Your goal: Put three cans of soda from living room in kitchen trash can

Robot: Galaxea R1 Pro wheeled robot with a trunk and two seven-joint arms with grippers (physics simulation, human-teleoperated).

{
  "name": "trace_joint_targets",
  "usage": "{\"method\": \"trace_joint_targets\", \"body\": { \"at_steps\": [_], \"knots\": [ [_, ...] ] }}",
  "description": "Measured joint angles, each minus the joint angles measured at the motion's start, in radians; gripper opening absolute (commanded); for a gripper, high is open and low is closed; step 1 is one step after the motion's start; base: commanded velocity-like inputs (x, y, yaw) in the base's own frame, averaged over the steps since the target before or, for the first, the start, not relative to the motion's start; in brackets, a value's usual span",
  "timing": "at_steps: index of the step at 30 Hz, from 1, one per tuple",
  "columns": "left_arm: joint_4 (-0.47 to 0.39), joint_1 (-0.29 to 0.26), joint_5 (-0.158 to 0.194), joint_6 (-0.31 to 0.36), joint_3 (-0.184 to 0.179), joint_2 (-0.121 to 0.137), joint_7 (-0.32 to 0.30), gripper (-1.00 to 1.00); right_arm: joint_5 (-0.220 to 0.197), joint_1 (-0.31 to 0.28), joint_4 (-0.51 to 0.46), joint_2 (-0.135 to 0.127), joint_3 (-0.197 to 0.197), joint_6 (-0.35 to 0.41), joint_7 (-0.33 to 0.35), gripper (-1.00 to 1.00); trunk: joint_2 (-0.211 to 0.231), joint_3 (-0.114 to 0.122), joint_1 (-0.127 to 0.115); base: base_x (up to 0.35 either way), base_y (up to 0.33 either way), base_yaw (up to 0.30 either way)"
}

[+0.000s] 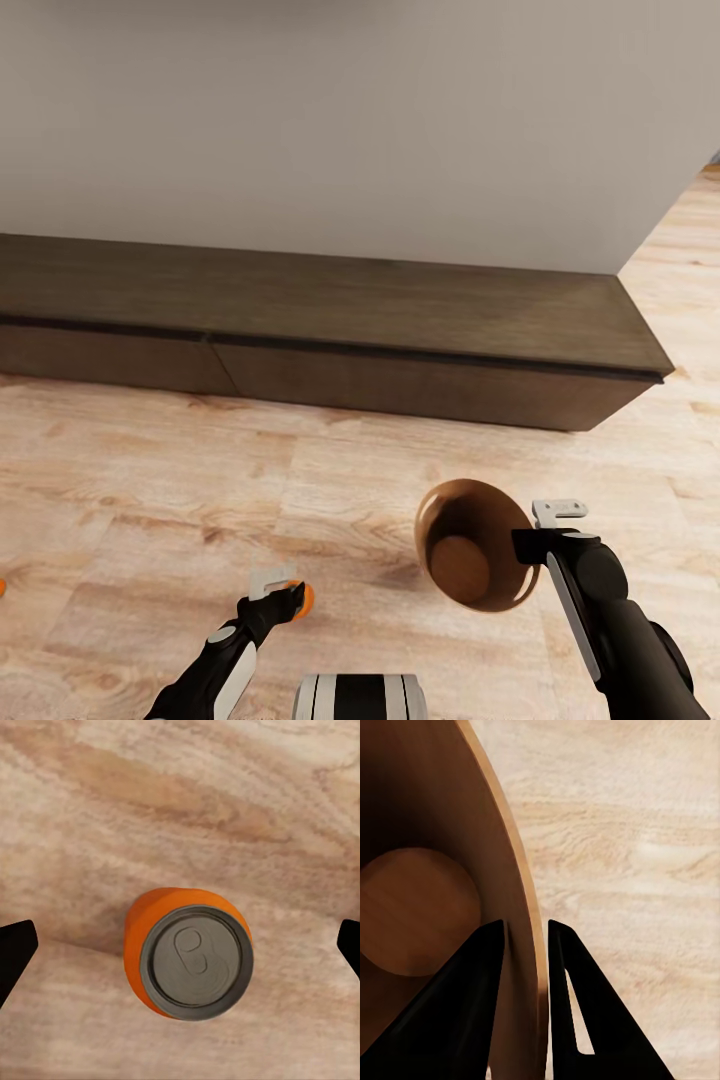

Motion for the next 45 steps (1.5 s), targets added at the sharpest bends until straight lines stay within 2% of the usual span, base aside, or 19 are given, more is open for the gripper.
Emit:
{"method": "trace_joint_targets", "body": {
  "at_steps": [14,22,28,34,45],
  "knots": [
    [0.000,0.000,0.000,0.000,-0.001,0.000,0.000,1.00,0.000,0.000,0.000,0.001,0.000,0.000,0.000,-1.00,0.000,-0.004,0.000,0.000,0.000,0.000],
    [0.000,0.000,0.000,0.000,-0.002,0.000,0.000,1.00,0.000,0.000,0.000,0.001,0.000,0.000,-0.001,-1.00,-0.056,-0.030,0.031,0.000,0.000,0.000],
    [0.000,0.000,0.001,0.000,-0.002,0.000,0.000,1.00,0.000,0.000,0.000,0.001,0.000,0.000,0.000,-1.00,-0.056,-0.030,0.031,0.000,0.000,0.000],
    [0.000,0.000,0.000,0.000,-0.002,0.000,0.000,1.00,0.002,0.000,0.000,0.001,0.000,0.000,0.000,-1.00,-0.098,-0.048,0.054,0.000,0.000,0.000],
    [0.000,0.000,0.001,0.000,-0.002,0.000,0.000,1.00,-0.001,0.000,0.000,0.001,0.000,0.000,0.000,-1.00,-0.098,-0.048,0.054,0.008,-0.014,0.000]
  ]
}}
